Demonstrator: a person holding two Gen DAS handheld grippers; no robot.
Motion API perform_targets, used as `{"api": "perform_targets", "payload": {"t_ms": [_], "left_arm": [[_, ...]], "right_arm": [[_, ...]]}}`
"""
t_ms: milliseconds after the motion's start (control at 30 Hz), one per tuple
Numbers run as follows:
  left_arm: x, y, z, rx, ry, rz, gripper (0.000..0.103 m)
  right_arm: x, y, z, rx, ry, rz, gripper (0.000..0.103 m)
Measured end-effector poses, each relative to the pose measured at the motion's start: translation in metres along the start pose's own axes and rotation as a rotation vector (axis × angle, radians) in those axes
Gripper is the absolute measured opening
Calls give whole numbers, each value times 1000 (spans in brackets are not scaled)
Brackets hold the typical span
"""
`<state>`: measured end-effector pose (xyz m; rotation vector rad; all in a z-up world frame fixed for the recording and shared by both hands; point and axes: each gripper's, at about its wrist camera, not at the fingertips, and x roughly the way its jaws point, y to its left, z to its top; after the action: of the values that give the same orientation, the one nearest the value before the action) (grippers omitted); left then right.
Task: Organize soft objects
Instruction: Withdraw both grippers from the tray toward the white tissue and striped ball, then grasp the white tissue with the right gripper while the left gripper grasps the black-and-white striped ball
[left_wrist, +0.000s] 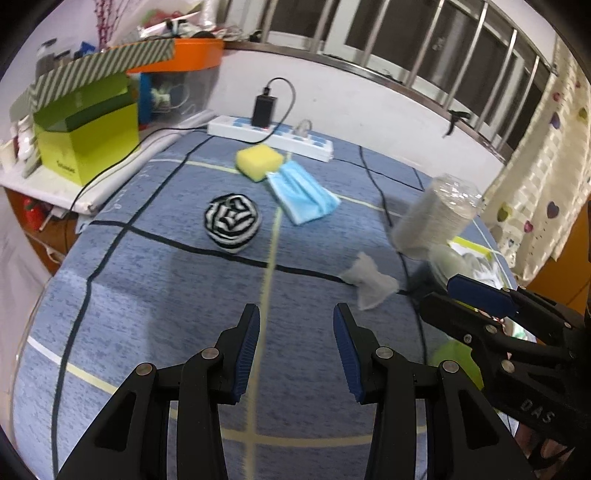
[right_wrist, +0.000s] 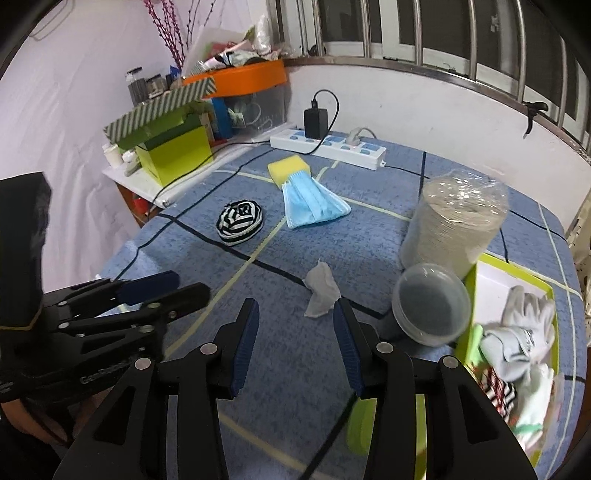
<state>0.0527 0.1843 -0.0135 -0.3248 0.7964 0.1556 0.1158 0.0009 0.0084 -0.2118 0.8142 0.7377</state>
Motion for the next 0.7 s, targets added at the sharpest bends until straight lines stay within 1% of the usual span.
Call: {"api": "perform_targets", "payload": {"t_ms": [167, 400, 500, 700], "left_arm": [[11, 20, 8, -28, 8, 6, 40], [27, 42, 22, -58, 12, 18, 40], [35, 50, 30, -68, 17, 25, 40], [55, 56, 46, -50, 29, 40, 40]], "right_arm": [[27, 1, 11, 0, 50, -24, 43], [59, 5, 18, -15, 136, -77, 43], [67, 3, 23, -2, 151, -103, 43], [80, -1, 31, 20, 180, -144, 43]]}}
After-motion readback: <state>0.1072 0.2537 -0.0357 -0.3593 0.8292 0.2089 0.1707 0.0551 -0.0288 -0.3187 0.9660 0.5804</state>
